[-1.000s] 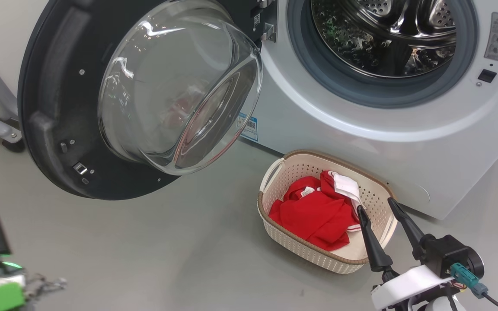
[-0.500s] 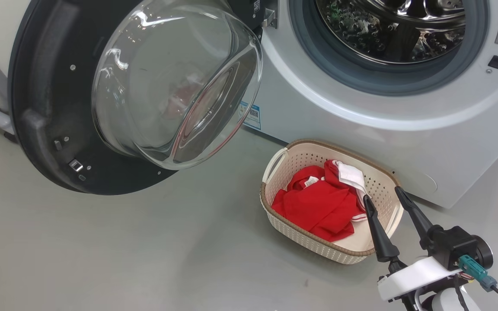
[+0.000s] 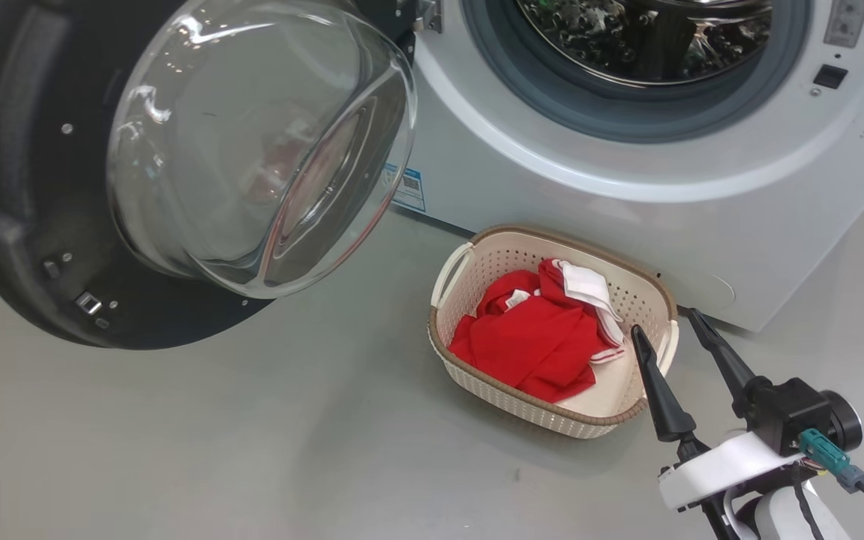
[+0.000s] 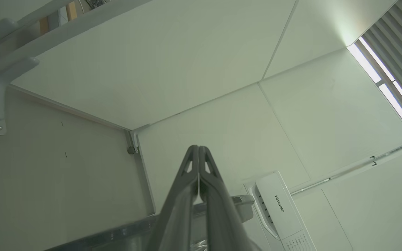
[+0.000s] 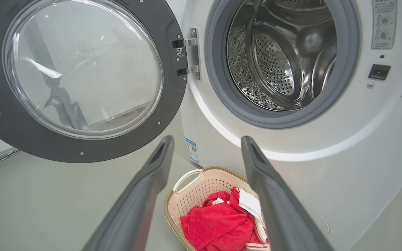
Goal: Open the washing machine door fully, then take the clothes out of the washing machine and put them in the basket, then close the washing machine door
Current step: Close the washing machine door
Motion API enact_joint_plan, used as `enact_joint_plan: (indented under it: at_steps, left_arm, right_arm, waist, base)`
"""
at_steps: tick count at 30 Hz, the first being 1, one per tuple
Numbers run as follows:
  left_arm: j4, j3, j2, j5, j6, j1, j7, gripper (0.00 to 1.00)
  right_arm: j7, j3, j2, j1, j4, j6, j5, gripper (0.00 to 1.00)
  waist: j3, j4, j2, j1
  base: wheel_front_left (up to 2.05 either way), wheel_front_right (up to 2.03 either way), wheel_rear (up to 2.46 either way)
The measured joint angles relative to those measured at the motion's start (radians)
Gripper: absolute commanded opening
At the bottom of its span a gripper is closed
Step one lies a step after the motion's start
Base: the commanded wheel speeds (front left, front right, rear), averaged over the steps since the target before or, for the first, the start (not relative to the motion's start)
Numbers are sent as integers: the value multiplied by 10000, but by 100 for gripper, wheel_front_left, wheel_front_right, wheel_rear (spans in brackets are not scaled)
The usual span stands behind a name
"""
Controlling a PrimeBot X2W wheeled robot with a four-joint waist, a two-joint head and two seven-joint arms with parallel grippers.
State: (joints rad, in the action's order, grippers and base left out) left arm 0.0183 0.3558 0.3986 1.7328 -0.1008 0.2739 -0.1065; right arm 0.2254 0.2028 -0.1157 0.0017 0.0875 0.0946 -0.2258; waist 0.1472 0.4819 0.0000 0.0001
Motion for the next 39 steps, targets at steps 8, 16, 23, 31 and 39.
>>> enact_joint_plan:
  at_steps: [8,16,23,31,39]
  left_arm:
    - [1208,-407,435,393,-84,421,-1058,0]
    - [2040,-1007,575,453,-88,926,-1758,0]
    - [2633,-1206,679,550,-98,1172,-2299,0]
    - [3026,-1469,859,635,-98,1217,-2987,0]
    - [3145,-1776,953,1043,69,1274,-3894,0]
  right_arm:
    - [-92,-6,-125,-212,-174,4,56,100]
    - [-102,-201,-215,-243,-263,4,56,100]
    - [-102,-221,-278,-263,-316,4,54,100]
    - [-104,-247,-347,-326,-332,4,54,100]
    - [-104,-245,-366,-326,-349,4,54,100]
  waist:
    - [308,-471,0,0]
    - [602,-790,0,0]
    - [669,-817,0,0]
    - [688,-781,0,0]
    - [688,-733,0,0]
  base:
    - [0,0,0]
    - [0,0,0]
    - [0,0,0]
    - [0,0,0]
    - [0,0,0]
